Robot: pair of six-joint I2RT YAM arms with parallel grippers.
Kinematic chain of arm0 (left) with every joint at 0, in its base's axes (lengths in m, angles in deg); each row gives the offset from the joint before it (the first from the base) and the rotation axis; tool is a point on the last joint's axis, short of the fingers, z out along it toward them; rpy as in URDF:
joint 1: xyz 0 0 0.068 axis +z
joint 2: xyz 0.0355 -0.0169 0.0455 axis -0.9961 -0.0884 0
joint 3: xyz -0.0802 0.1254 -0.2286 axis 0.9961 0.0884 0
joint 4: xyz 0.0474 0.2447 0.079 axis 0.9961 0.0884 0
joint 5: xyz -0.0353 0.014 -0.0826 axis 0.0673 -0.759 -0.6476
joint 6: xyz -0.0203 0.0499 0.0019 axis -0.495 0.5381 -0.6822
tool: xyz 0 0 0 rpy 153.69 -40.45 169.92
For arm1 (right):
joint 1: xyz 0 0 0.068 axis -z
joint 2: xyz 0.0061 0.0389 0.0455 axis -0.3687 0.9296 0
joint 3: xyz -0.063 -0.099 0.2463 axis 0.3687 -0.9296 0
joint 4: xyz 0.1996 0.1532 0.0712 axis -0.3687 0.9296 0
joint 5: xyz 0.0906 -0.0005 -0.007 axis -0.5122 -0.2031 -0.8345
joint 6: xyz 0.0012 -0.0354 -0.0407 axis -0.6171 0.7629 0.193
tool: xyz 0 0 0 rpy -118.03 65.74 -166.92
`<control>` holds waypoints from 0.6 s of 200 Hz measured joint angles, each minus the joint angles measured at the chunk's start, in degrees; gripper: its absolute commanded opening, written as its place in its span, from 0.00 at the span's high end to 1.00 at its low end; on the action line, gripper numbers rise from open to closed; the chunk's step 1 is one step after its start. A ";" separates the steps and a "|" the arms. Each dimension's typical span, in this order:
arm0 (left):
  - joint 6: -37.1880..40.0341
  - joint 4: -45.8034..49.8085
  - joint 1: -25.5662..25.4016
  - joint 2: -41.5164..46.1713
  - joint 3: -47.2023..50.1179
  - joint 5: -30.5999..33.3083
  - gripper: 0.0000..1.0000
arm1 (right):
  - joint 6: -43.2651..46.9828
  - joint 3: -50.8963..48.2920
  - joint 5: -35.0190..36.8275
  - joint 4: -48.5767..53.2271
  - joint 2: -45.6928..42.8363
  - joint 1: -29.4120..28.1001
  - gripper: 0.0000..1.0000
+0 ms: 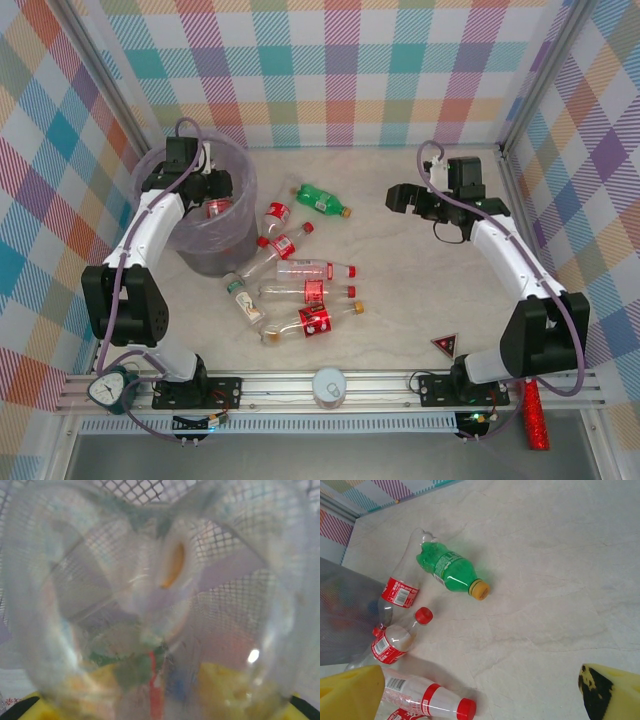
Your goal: Put the plastic bottles in the bin
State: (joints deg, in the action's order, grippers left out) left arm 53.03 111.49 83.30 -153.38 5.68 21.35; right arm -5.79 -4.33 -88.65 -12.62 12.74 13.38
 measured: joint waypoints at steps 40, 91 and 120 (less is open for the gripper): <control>-0.09 1.60 0.00 0.00 -1.40 0.00 0.20 | 0.00 0.15 -0.63 0.00 0.42 0.00 0.01; 0.07 2.86 0.00 0.00 -4.20 -0.04 0.12 | 0.04 0.70 -1.31 -0.02 1.09 0.00 0.01; 0.07 5.03 0.00 0.00 -5.51 0.24 0.09 | 0.76 0.85 -1.77 0.02 1.95 -0.11 0.00</control>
State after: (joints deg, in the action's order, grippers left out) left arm 53.09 116.52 83.30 -153.38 0.17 21.59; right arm -5.03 -3.47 -90.42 -12.59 14.69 13.27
